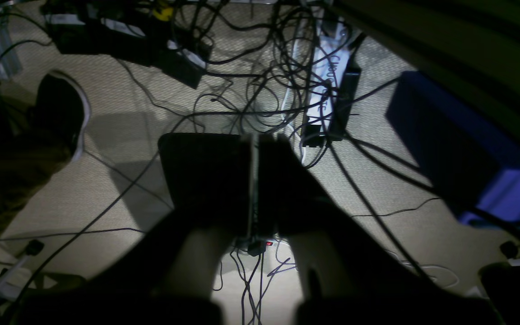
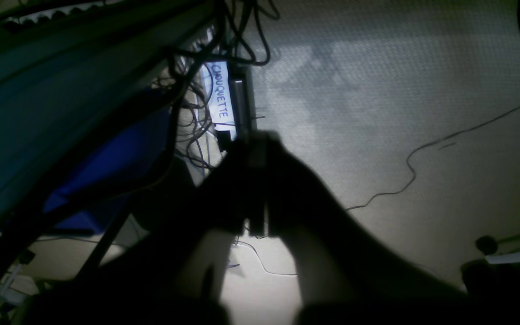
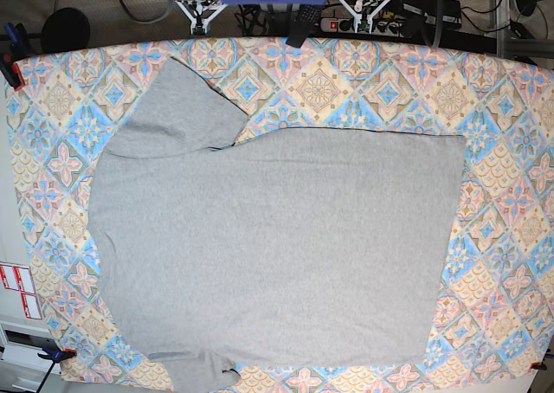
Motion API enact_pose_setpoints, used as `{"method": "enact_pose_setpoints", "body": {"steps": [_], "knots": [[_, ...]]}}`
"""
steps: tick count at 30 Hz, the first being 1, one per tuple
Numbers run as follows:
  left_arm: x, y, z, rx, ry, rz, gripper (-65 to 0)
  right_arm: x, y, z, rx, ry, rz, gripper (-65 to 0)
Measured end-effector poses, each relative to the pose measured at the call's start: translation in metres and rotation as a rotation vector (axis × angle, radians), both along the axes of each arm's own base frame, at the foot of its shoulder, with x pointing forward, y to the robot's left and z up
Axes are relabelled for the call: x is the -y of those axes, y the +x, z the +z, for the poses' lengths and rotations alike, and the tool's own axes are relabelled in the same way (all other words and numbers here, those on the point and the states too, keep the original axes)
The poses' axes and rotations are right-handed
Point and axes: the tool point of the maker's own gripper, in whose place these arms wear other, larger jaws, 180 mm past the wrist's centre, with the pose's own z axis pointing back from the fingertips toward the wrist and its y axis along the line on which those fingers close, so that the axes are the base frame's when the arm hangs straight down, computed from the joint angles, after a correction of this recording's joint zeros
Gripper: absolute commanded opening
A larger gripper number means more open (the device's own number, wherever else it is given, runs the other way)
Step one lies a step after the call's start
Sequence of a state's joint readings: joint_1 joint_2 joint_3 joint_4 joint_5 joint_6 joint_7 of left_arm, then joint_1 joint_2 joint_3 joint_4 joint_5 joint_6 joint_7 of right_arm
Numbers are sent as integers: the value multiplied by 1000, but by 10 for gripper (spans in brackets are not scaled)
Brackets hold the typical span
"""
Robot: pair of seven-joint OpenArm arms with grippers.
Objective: Fold the T-shirt properly
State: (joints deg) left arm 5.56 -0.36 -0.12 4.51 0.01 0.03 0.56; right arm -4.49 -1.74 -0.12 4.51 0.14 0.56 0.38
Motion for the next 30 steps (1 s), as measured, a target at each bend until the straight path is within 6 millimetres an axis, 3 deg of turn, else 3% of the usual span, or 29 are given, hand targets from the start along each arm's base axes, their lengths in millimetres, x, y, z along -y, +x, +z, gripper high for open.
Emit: {"method": "enact_pose_setpoints", "body": {"steps": [10,17,24,30], "knots": [[0,0,0,0,0,0,-650,0,-2,0,1,-1,-1,-648],[0,0,0,2,0,0,-650,0,-38,2,-61,0,0,-648],[0,-2,1,10,0,0,-650,1,-18,1,-16,-2,-1,-648],[-10,-18,5,32,17,-2,-650,0,-34,2,-48,-1,0,-650]]}}
